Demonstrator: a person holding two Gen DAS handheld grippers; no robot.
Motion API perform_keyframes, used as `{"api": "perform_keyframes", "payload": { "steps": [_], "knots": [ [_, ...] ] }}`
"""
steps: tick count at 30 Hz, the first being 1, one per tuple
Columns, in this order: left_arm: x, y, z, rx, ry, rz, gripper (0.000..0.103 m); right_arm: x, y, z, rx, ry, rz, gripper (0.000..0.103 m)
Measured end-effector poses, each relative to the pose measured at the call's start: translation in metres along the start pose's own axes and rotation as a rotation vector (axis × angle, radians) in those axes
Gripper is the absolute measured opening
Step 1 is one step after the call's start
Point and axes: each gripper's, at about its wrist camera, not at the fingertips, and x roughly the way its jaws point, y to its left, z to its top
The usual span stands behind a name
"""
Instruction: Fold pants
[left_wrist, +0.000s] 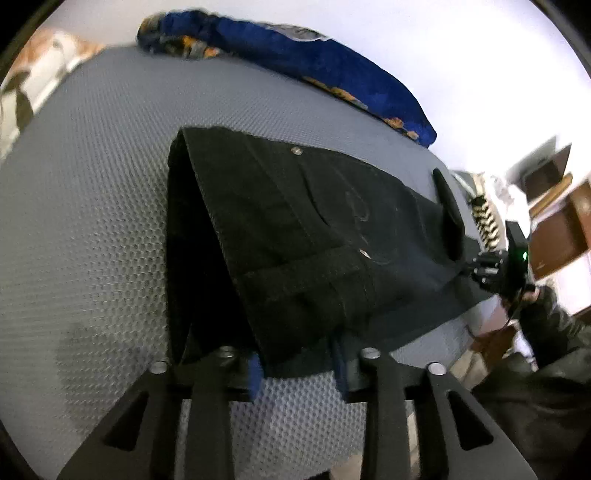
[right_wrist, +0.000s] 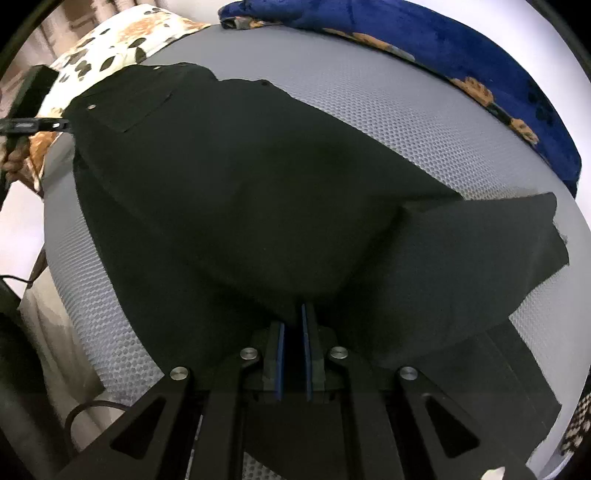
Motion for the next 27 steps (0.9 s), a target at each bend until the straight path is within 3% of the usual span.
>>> {"api": "perform_keyframes", "payload": {
  "steps": [1,2,4,8,13,17,20,21,22,24,27],
  "knots": [
    [-0.005,-0.003,0.000,0.018,0.000,0.049,0.071,0.001,0.000,-0.001,0.004,-0.004,-0.004,0.007],
    [-0.010,-0.002,0.000,0.021,-0.012,0.086,0.078,0.002,0.000,-0.002,0.008,-0.009,-0.005,0.007],
    [-0.020,0.006,-0.007,-0.040,-0.048,0.112,0.080,0.003,0.000,-0.004,0.012,-0.018,-0.007,0.007],
    [-0.043,0.014,-0.025,-0.220,-0.114,0.034,0.079,0.002,0.000,-0.009,0.014,-0.037,-0.010,0.007],
    [-0.031,0.008,-0.035,-0.437,-0.113,-0.066,0.064,0.001,-0.001,-0.013,0.014,-0.052,-0.006,0.008],
    [-0.009,0.017,-0.044,-0.593,-0.105,-0.080,0.062,0.000,0.000,-0.013,0.019,-0.064,-0.003,0.008],
    [-0.006,0.029,-0.048,-0.676,-0.145,-0.077,0.053,-0.001,0.000,-0.015,0.019,-0.072,-0.008,0.008],
    [-0.007,0.034,-0.048,-0.689,-0.153,-0.083,0.042,-0.001,0.001,-0.015,0.023,-0.075,-0.010,0.008],
    [-0.009,0.036,-0.047,-0.694,-0.168,-0.089,0.024,-0.001,0.001,-0.016,0.026,-0.078,-0.011,0.008],
    [-0.015,0.040,-0.042,-0.676,-0.176,-0.093,0.018,-0.003,0.001,-0.017,0.039,-0.085,-0.014,0.008],
    [-0.026,0.032,-0.023,-0.572,-0.186,-0.052,0.016,-0.013,0.002,-0.019,0.066,-0.107,-0.021,0.007]
  ]
}}
